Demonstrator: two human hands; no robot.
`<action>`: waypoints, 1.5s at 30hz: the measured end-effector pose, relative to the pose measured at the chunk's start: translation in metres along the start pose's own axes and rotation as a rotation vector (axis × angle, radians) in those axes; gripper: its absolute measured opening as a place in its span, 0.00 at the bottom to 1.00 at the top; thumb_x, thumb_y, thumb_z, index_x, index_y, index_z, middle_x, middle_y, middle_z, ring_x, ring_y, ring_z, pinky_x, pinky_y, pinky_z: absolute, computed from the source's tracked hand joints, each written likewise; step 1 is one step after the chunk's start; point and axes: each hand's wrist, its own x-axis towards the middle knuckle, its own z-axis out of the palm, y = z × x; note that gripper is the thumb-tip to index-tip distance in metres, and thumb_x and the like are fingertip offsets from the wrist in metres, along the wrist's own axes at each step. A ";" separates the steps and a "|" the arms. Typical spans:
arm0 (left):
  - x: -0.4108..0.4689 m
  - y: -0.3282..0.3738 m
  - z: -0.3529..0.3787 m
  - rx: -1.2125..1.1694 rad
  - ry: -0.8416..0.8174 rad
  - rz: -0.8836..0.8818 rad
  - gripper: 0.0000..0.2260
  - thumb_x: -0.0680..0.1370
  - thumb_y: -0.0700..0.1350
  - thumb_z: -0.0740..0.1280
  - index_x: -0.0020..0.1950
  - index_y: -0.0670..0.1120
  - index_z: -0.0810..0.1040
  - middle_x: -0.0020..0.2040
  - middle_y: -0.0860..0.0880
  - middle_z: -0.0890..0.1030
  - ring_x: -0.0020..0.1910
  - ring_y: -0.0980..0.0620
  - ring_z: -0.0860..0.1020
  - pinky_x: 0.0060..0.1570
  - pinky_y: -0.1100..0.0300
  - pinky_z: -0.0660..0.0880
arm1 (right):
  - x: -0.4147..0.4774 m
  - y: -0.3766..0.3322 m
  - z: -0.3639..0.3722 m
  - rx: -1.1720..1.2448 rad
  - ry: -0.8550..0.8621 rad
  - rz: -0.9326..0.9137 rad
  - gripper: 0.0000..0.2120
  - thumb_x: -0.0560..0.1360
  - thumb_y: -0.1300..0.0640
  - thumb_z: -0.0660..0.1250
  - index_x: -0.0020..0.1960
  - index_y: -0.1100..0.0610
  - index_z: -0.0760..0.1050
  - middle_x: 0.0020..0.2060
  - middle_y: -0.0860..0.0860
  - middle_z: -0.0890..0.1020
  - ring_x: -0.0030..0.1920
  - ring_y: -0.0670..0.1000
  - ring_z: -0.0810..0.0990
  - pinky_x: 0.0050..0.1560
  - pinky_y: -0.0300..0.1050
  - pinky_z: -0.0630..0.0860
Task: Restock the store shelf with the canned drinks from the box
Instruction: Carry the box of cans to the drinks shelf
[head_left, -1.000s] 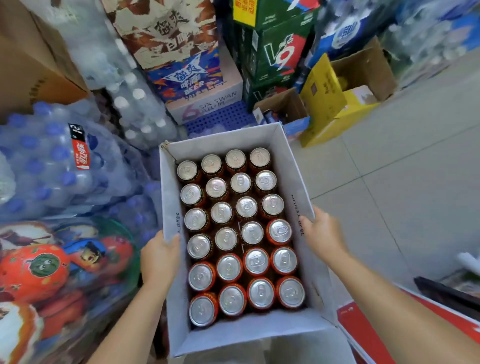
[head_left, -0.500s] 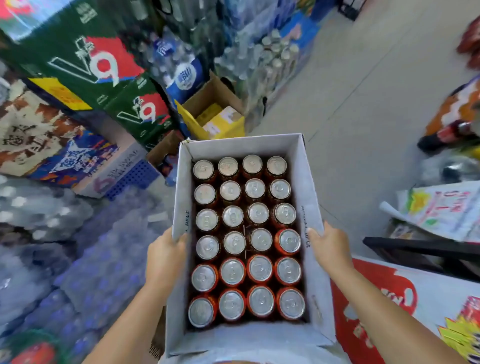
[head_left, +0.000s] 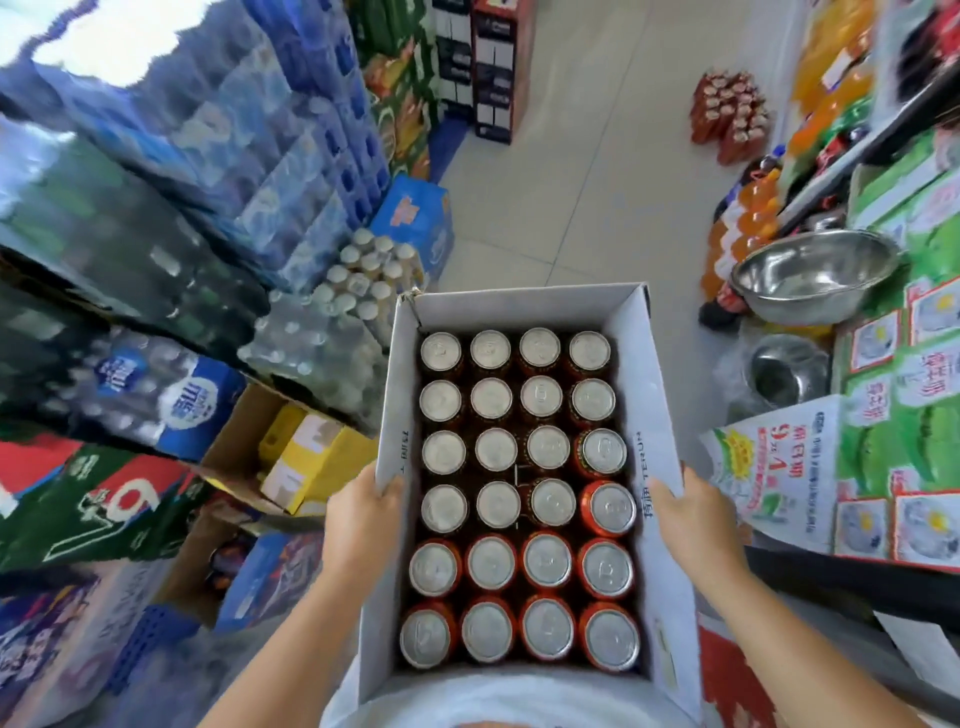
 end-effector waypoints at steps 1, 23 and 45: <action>0.027 0.021 0.003 0.010 -0.021 0.035 0.09 0.79 0.45 0.62 0.40 0.48 0.73 0.32 0.48 0.77 0.31 0.50 0.74 0.30 0.56 0.69 | 0.021 -0.009 -0.004 0.016 0.021 0.024 0.08 0.78 0.56 0.62 0.53 0.59 0.77 0.42 0.56 0.81 0.40 0.57 0.74 0.42 0.46 0.67; 0.448 0.539 0.089 0.240 -0.133 0.203 0.08 0.78 0.44 0.60 0.41 0.42 0.74 0.36 0.43 0.78 0.37 0.43 0.76 0.32 0.53 0.71 | 0.544 -0.202 -0.170 0.142 0.165 0.212 0.10 0.77 0.58 0.63 0.51 0.66 0.76 0.46 0.63 0.81 0.46 0.63 0.76 0.44 0.50 0.68; 0.862 0.995 0.195 0.277 -0.290 0.268 0.06 0.78 0.42 0.61 0.46 0.44 0.76 0.35 0.45 0.78 0.32 0.49 0.75 0.26 0.60 0.66 | 1.054 -0.406 -0.313 0.152 0.237 0.370 0.12 0.78 0.60 0.62 0.37 0.57 0.65 0.29 0.52 0.69 0.37 0.57 0.68 0.37 0.49 0.56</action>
